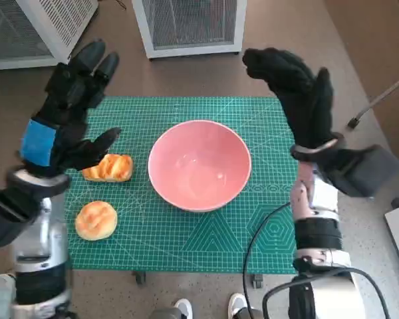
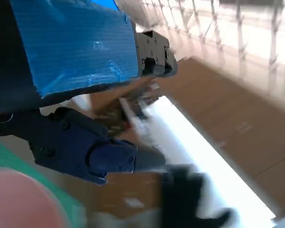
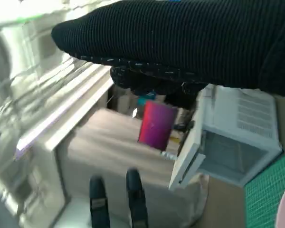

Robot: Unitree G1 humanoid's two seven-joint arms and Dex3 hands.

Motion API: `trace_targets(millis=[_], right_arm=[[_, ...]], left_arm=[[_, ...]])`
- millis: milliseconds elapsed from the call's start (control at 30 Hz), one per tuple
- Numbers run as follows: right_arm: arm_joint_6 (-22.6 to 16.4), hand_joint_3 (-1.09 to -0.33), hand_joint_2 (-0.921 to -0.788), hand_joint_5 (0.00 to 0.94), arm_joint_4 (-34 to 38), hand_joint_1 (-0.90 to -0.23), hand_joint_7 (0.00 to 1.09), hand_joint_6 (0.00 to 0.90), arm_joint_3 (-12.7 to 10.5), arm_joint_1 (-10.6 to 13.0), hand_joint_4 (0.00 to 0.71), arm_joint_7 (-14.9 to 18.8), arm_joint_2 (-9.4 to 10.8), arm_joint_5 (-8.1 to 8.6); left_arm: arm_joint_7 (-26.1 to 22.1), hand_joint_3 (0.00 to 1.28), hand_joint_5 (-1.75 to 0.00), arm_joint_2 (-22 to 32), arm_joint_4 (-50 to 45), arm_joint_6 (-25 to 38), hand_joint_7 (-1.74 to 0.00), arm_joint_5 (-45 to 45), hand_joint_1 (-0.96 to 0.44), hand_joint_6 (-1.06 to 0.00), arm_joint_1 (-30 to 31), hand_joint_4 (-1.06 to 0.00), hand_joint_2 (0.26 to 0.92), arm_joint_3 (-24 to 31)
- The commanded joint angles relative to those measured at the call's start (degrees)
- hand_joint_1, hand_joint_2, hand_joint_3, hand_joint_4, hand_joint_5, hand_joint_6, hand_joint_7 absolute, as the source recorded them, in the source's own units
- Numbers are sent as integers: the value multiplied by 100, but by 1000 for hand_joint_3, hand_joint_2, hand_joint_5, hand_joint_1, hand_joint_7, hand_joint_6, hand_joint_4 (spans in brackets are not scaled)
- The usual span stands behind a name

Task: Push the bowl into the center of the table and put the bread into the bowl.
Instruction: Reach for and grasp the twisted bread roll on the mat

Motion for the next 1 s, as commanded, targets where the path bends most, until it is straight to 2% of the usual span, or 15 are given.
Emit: trace_targets(millis=[33, 67, 167, 233, 333, 600, 1000], right_arm=[[231, -734, -921, 4, -407, -669, 144, 245, 104, 341, 187, 66, -41, 167], [267, -735, -921, 4, -456, -672, 145, 244, 111, 364, 187, 51, -41, 185], [382, -730, -921, 3, -634, -679, 147, 241, 137, 441, 186, 2, -35, 220], [426, -721, -921, 2, -707, -683, 151, 239, 151, 472, 185, -24, -30, 220], [448, -714, -921, 2, -800, -685, 154, 237, 172, 521, 184, -69, -31, 195], [529, -701, -921, 1, -985, -689, 164, 231, 258, 619, 183, -223, -37, 149], [470, -688, -921, 1, -927, -694, 176, 226, 326, 642, 184, -313, -49, 127]], left_arm=[[-1085, 37, 1, 1853, -811, 1518, -74, 744, -522, -6, 150, -22, 734, -154], [-1154, 28, 1, 2043, -973, 1914, -52, 876, -458, -10, 116, -14, 703, -225], [-1221, 15, 1, 2360, -1341, 2963, -40, 1257, -265, -41, -44, -5, 663, -489], [-1251, 12, 1, 2432, -1433, 3298, -42, 1367, -98, -69, -106, -1, 652, -599], [-1322, 11, 1, 2544, -1450, 3508, -45, 1606, -1, -91, -154, 0, 649, -797], [-1417, 21, 1, 2705, -1665, 4277, -45, 2196, 75, -115, -276, 1, 670, -1290], [-1499, 24, -6, 2688, -1288, 4478, -42, 2785, 81, -141, -522, -15, 682, -1880]])
